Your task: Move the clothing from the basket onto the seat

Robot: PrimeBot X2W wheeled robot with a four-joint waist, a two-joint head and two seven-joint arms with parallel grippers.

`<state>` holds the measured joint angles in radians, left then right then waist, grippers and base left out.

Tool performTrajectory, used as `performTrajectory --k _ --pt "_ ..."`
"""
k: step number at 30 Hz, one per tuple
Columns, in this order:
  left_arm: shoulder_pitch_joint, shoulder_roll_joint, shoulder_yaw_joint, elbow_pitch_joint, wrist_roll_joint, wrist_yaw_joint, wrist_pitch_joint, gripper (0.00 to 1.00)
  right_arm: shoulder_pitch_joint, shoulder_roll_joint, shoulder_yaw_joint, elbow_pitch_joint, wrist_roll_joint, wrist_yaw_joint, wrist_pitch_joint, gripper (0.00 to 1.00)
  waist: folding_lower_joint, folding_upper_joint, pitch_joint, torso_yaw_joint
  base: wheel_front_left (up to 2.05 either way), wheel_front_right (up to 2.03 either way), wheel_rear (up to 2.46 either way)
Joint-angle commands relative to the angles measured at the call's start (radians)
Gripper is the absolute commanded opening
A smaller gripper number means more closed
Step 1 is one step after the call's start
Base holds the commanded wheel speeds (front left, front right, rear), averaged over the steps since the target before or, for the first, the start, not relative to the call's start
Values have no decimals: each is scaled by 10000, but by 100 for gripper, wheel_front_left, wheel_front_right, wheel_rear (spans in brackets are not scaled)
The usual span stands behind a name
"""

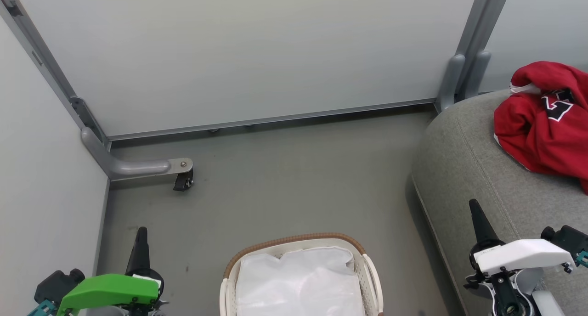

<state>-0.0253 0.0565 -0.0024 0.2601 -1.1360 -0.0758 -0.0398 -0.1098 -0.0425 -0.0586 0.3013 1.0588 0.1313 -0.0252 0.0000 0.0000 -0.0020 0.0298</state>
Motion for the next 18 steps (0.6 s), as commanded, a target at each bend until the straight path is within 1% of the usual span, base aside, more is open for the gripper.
performTrajectory --k 1,18 --pt "-271 92 71 -116 -283 -70 52 0 -39 -71 -61 -153 284 -4 67 0 0 0 1 -6 0 0 0" --pt "-486 89 385 -142 -1771 -237 500 0 -21 -81 -227 -303 1989 -5 510 0 0 0 14 -85 0 0 0"
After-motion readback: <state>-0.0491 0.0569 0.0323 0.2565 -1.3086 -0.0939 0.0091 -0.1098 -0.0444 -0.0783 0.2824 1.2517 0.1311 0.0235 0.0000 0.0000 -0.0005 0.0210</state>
